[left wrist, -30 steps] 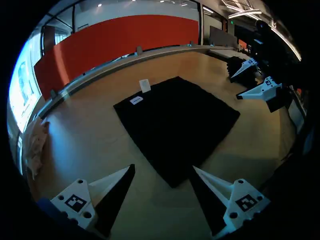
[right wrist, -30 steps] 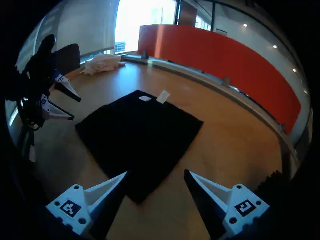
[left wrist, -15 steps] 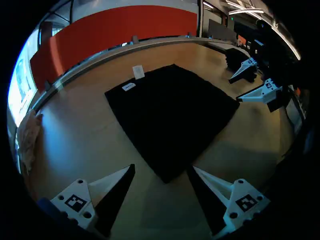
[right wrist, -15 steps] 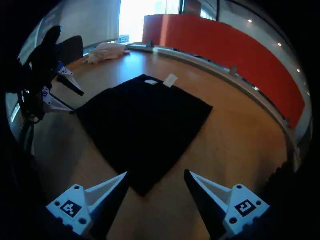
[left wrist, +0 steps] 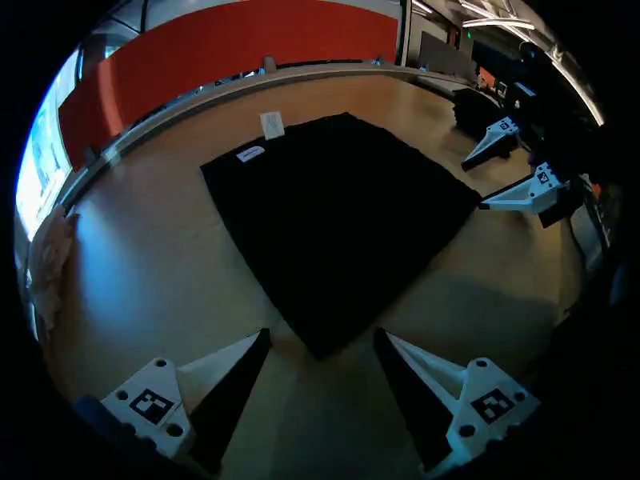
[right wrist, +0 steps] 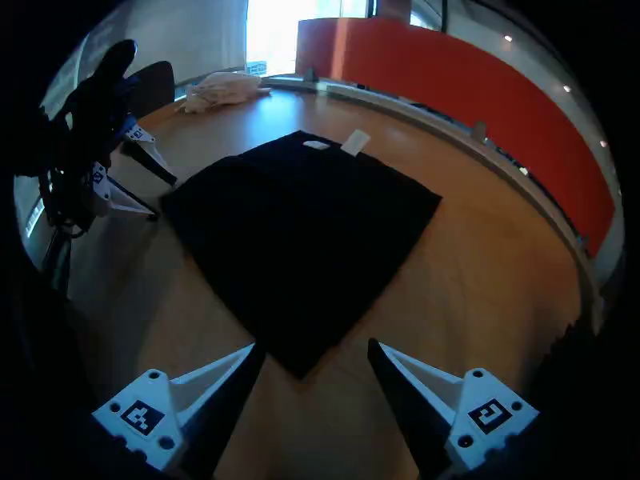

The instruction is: Fold towel

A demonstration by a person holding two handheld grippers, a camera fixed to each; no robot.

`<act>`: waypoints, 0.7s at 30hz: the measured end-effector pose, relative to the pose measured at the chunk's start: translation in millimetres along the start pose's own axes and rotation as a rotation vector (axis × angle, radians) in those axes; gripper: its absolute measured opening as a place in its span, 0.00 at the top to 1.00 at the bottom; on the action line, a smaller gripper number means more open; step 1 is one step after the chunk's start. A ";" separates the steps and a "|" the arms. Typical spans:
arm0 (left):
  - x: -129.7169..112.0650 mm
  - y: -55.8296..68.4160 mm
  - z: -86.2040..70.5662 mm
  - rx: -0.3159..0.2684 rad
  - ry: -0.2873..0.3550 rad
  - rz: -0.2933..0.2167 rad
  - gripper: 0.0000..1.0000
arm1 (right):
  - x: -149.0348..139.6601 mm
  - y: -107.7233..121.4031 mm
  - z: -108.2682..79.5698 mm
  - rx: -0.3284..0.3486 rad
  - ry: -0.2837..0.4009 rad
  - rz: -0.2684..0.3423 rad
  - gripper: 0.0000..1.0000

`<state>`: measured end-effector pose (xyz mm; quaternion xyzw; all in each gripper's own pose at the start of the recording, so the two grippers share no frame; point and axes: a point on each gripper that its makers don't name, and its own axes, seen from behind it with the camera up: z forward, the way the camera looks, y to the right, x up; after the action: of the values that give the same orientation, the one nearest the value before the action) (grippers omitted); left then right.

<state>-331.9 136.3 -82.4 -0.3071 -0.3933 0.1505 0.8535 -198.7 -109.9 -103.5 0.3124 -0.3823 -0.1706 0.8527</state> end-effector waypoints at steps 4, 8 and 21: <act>-0.4 0.3 0.0 0.003 -0.001 -0.001 0.05 | -2.1 -1.3 2.4 0.003 -0.005 -0.001 0.02; -0.2 0.9 0.3 0.007 -0.007 0.009 0.05 | -3.5 -3.5 3.0 0.010 -0.007 0.004 0.06; 0.4 -3.9 1.0 0.021 -0.041 -0.006 0.21 | -6.5 -12.9 3.1 0.048 -0.016 0.034 0.41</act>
<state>-332.4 133.9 -79.2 -0.2937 -0.4101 0.1585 0.8488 -205.9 -117.3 -114.0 0.3250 -0.3985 -0.1495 0.8446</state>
